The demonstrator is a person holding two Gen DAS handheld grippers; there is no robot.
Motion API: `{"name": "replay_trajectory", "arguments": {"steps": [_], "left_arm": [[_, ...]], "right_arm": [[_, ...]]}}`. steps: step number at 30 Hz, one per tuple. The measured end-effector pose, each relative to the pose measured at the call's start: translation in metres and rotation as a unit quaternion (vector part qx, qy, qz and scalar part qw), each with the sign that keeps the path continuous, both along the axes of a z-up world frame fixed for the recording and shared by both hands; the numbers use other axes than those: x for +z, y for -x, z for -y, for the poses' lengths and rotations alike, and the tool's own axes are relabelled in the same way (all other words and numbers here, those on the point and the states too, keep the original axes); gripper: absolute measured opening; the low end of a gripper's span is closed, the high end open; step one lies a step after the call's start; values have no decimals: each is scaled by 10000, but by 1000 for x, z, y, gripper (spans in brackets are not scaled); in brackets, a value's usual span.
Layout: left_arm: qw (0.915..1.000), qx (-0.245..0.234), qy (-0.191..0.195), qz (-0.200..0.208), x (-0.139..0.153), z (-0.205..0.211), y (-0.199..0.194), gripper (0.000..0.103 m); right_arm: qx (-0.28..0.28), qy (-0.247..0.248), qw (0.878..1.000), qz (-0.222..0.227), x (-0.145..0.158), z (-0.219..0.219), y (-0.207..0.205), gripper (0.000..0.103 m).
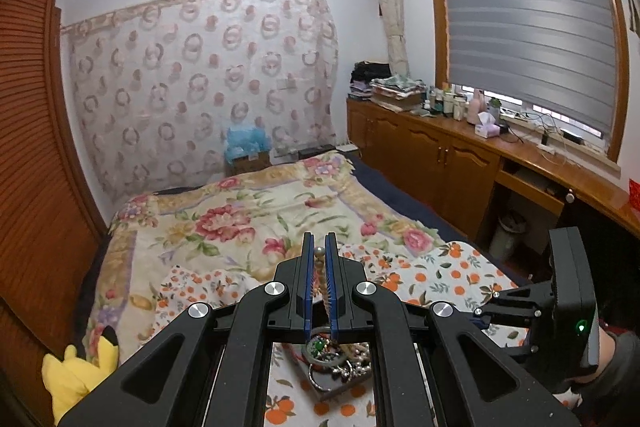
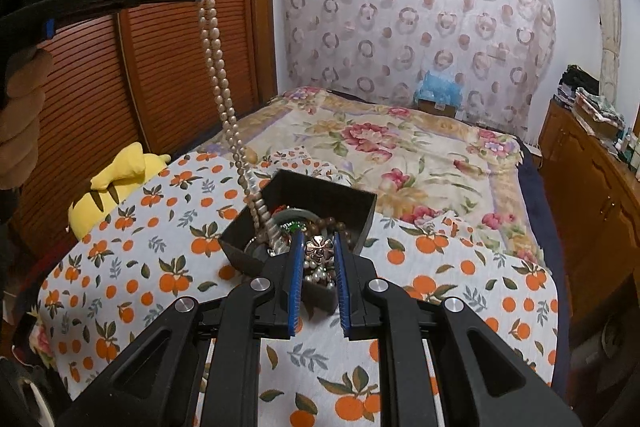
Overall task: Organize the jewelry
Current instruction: 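Lower the pearls into the box with the left tool while the right tool drops the ring in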
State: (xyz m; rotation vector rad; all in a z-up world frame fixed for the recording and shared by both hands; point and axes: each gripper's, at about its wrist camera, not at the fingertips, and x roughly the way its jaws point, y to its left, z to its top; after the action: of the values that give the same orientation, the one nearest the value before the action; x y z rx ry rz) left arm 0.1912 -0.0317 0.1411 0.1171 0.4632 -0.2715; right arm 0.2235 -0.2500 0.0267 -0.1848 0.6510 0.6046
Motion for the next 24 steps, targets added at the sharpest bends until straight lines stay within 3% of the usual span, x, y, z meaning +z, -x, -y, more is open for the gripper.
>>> {"name": "replay_trajectory", "arguments": {"steps": [12,19,21,24], "left_arm": [[9973,89,87,-718,-75,-9,-25,5],[9965,106,92,-824,-89,-12,-23,5],[9963,128,101,-846,-92,-12,-22,5],[9959,135,118,-891,-97,-15,-21,5]], "right_arm": [[57,-94,9996,-255,-16,-27,-36,17],[-27,-62,9989,-456,-37,-36,-54,18],[-64,-98,9987,-496,-41,-35,-58,28],[-101,-220,9980,-576,-42,-29,-62,31]]}}
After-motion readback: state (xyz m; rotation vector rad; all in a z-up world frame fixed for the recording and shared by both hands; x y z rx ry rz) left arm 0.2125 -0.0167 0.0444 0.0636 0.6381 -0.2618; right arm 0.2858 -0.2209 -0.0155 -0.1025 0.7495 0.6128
